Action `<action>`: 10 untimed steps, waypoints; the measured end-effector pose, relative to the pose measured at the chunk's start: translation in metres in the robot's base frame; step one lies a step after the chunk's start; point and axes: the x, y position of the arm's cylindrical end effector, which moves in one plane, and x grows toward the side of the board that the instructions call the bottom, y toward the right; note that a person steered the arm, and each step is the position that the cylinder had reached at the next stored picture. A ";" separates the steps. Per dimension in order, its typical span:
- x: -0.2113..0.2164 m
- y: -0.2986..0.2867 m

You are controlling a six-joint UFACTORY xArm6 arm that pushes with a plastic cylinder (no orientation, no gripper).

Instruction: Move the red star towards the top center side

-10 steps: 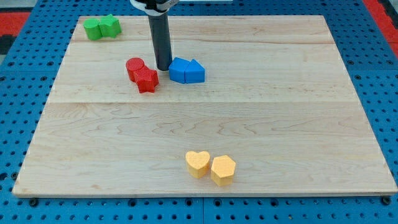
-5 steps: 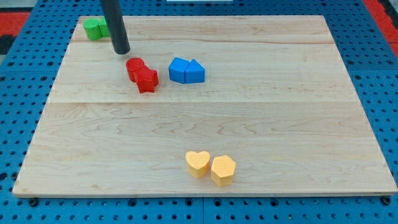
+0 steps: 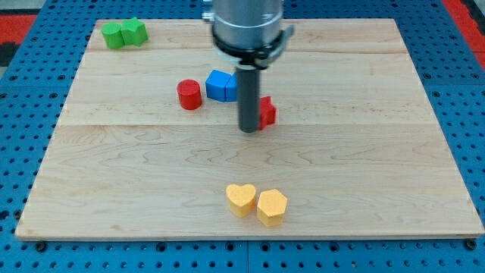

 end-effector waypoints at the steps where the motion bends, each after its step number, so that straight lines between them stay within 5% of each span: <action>1: -0.041 0.021; 2: -0.093 0.023; 5: -0.113 0.103; 8: -0.234 0.089; 10: -0.139 0.132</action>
